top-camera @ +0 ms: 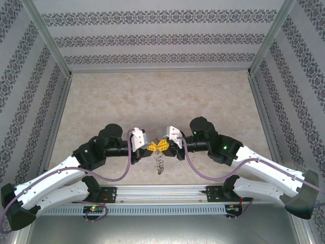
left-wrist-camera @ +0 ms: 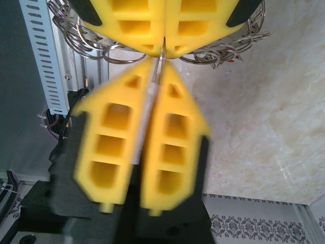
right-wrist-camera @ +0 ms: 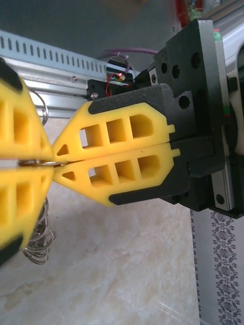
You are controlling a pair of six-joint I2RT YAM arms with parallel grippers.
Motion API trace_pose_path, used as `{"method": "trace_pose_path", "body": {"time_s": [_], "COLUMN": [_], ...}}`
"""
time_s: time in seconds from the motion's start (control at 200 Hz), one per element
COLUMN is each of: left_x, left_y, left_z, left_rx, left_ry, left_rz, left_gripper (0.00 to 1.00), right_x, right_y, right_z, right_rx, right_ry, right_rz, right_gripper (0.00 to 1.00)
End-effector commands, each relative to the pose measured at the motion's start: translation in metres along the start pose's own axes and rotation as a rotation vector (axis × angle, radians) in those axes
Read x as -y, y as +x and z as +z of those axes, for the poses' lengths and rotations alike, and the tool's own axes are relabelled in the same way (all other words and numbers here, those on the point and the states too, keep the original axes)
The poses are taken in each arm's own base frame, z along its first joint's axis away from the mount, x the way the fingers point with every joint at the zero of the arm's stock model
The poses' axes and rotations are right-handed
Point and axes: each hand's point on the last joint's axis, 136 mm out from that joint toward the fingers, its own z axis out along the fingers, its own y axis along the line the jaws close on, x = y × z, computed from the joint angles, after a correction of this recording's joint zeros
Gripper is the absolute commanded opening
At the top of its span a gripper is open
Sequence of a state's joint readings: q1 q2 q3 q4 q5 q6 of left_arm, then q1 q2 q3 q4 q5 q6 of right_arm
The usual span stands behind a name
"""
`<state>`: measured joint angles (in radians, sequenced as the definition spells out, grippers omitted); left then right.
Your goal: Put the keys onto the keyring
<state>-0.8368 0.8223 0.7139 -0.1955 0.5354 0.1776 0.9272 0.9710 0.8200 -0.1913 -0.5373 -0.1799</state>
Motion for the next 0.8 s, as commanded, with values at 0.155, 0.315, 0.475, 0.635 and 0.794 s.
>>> {"method": "trace_pose_path", "body": {"time_s": [0.155, 0.315, 0.475, 0.635, 0.794], "left_x": [-0.002, -0.006, -0.011, -0.017, -0.025], "left_y": [-0.016, -0.006, -0.002, 0.001, 0.003], "left_z": [-0.008, -0.008, -0.008, -0.013, -0.022], "left_rx": [0.093, 0.099, 0.141, 0.197, 0.244], "left_ry": [-0.028, -0.059, -0.095, -0.147, -0.223], "left_rz": [-0.023, -0.051, -0.067, -0.061, -0.059], "left_gripper": [0.0, 0.0, 0.0, 0.0, 0.0], "right_x": [-0.011, 0.008, 0.058, 0.089, 0.093], "right_y": [-0.018, -0.009, 0.032, 0.09, 0.123], "right_z": [-0.017, -0.037, -0.079, -0.134, -0.156], "right_rx": [0.171, 0.186, 0.064, -0.047, -0.113], "right_ry": [0.006, 0.175, 0.553, 0.864, 0.98], "right_rz": [0.044, 0.145, 0.366, 0.683, 0.855], "right_gripper": [0.55, 0.73, 0.8, 0.83, 0.85]}}
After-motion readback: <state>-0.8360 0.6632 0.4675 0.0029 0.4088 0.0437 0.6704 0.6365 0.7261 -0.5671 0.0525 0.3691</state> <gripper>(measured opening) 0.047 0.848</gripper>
